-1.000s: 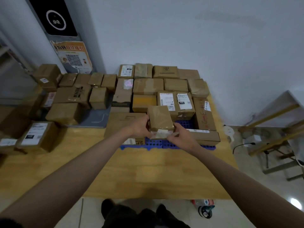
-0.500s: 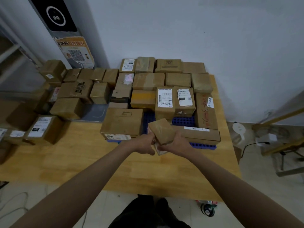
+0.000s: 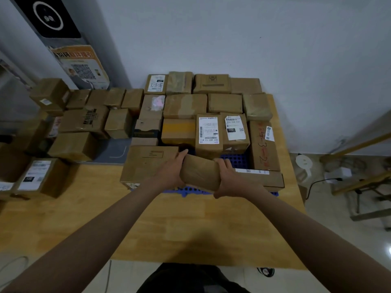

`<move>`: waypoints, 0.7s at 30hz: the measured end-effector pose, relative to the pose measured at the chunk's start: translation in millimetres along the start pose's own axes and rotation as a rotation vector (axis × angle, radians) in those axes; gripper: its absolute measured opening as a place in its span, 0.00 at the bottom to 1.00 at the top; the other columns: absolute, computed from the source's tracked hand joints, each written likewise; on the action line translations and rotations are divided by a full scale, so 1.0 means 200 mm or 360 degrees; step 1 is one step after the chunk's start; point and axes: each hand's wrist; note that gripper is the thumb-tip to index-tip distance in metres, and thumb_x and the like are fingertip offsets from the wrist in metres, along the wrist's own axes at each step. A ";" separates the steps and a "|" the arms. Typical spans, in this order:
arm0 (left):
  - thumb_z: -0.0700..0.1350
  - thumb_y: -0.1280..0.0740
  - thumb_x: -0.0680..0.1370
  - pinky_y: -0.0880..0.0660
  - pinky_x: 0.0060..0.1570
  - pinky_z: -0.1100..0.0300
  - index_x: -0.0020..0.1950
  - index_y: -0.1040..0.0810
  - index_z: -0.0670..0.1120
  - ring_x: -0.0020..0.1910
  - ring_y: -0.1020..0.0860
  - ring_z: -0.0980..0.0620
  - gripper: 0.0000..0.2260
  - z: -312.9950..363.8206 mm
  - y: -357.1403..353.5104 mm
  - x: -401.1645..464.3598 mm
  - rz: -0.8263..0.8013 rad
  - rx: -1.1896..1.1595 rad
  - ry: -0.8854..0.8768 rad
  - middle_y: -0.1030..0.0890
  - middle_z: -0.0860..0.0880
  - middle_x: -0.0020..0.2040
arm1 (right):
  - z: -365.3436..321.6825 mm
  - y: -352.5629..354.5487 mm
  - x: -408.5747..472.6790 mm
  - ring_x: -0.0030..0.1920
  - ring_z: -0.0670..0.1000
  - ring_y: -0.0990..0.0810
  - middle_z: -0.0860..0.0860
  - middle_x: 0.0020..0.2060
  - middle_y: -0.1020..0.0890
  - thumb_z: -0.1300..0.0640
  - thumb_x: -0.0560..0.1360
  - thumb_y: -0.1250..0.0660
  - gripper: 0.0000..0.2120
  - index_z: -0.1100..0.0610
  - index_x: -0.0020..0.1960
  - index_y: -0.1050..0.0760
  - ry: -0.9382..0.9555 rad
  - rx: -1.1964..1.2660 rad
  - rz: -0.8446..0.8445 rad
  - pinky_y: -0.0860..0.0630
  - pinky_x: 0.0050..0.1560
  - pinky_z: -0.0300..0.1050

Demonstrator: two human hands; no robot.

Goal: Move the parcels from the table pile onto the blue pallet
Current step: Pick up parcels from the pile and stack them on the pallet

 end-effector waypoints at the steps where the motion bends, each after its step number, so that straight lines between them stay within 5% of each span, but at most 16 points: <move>1: 0.40 0.19 0.64 0.23 0.57 0.46 0.80 0.54 0.52 0.61 0.26 0.45 0.56 -0.01 -0.01 0.02 -0.0016 0.0019 -0.0017 0.40 0.47 0.75 | 0.01 0.01 0.02 0.60 0.57 0.28 0.51 0.66 0.43 0.53 0.59 0.18 0.54 0.45 0.73 0.51 0.0007 0.0007 -0.0016 0.23 0.58 0.55; 8: 0.48 0.18 0.60 0.23 0.54 0.48 0.75 0.48 0.52 0.59 0.27 0.47 0.52 -0.08 0.00 0.14 -0.0031 0.0042 -0.0078 0.30 0.47 0.66 | 0.04 0.03 0.13 0.62 0.55 0.30 0.50 0.67 0.41 0.59 0.60 0.18 0.55 0.37 0.71 0.52 0.0010 0.0214 -0.0101 0.24 0.61 0.59; 21: 0.57 0.20 0.60 0.22 0.46 0.53 0.67 0.43 0.54 0.51 0.26 0.51 0.45 -0.16 -0.02 0.25 -0.0163 0.0192 -0.0072 0.28 0.50 0.58 | 0.09 0.02 0.25 0.65 0.55 0.30 0.50 0.67 0.37 0.57 0.63 0.20 0.48 0.47 0.71 0.47 0.0063 0.0151 -0.0217 0.24 0.61 0.57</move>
Point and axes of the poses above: each hand's wrist, its own x-axis towards the middle knuckle, its own y-axis out of the back of the hand, z = x × y
